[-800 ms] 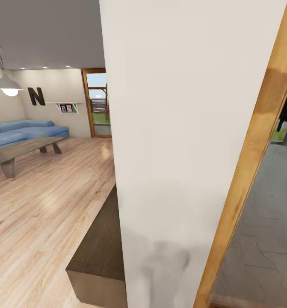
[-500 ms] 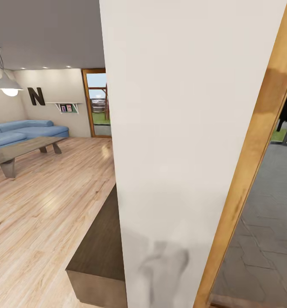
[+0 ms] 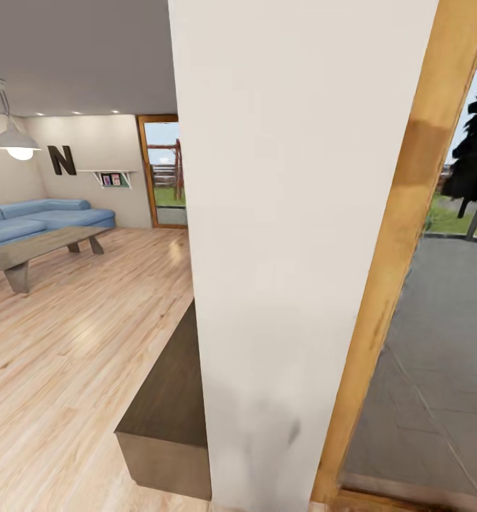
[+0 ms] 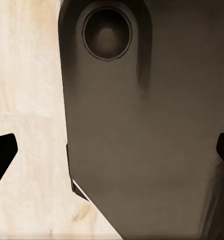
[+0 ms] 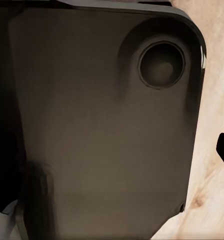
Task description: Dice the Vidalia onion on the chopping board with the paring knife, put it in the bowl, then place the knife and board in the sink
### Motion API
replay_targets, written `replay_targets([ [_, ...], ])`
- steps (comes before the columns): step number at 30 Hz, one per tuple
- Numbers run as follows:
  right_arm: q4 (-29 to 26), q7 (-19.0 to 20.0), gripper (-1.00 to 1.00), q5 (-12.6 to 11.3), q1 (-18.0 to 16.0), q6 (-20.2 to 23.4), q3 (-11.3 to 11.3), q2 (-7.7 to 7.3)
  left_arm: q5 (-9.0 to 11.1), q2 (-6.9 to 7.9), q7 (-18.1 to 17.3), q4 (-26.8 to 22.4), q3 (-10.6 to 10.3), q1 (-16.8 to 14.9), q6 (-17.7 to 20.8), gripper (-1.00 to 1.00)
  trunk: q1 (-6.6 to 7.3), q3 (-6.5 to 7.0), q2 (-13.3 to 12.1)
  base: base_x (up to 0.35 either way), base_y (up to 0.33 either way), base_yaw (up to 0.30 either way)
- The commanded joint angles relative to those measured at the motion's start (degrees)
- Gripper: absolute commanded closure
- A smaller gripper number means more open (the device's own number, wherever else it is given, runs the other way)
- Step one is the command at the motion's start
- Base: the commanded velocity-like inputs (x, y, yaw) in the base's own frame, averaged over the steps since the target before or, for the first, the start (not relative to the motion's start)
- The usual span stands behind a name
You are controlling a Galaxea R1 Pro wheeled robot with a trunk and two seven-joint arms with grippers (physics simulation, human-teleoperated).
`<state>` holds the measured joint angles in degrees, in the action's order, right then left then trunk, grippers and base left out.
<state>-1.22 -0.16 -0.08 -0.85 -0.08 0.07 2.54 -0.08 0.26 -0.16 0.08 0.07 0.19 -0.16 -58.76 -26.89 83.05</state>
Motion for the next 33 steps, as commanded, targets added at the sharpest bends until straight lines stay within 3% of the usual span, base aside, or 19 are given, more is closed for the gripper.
replay_targets([
  [1,-0.01,-0.02,-1.0,-0.01,-0.02,-0.01,0.01,0.01,0.02,0.01,-0.02,0.01,0.01,-0.01,-0.02,-1.0,0.04,-0.04,0.03,-0.317,-0.055,0.0],
  [24,-0.01,-0.02,-1.0,-0.01,-0.03,-0.08,-0.07,0.1,-0.01,0.01,-0.03,0.01,0.02,-0.01,-0.28,-1.0,0.04,-0.04,0.03,-0.319,-0.006,0.0],
  [33,-0.07,-0.02,-1.0,-0.01,-0.03,-0.18,-0.17,0.09,0.13,0.36,-0.02,-0.18,0.1,-0.01,-0.28,-1.0,0.04,-0.04,0.03,-0.087,0.0,0.0],
])
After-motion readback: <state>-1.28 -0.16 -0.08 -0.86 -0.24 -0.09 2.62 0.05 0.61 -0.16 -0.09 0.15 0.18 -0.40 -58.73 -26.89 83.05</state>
